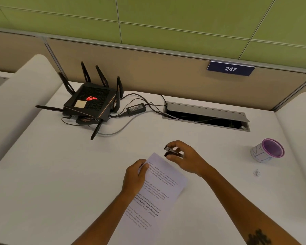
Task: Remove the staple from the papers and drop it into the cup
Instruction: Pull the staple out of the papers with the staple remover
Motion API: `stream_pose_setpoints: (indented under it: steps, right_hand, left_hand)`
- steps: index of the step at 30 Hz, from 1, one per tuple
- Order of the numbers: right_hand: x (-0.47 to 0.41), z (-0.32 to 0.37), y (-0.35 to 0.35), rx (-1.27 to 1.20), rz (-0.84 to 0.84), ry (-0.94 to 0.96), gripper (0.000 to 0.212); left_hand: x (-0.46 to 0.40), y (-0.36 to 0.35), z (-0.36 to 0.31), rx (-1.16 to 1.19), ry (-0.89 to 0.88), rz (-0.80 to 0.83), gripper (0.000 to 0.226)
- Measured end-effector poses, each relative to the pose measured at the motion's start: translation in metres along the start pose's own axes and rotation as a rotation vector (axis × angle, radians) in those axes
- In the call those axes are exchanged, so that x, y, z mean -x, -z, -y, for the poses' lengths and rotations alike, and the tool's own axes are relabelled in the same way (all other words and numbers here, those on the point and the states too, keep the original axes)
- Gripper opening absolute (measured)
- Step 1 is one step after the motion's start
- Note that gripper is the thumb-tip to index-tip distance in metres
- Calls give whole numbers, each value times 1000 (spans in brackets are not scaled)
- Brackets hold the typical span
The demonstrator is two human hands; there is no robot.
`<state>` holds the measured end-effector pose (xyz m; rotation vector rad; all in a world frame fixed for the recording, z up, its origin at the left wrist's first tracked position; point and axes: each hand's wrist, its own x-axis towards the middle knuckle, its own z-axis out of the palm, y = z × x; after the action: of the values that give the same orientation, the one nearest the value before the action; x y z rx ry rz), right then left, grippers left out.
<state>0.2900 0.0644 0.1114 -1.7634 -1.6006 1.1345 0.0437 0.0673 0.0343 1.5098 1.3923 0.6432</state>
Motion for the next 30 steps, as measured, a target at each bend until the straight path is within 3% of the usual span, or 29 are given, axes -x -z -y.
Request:
stream_pose_setpoints:
  steps: [4,13,30]
  right_hand:
    - [-7,20,-10,329,78,107,31]
    - [-7,50,-28,670,152,260,42]
    - [-15,69,-35,809,181,302,38]
  left_hand:
    - [8,7,-1,-31,-34,-9,18]
    - [16,21,2,-77,-96,6,23]
    - [11,37,4,-49,-149,60,17]
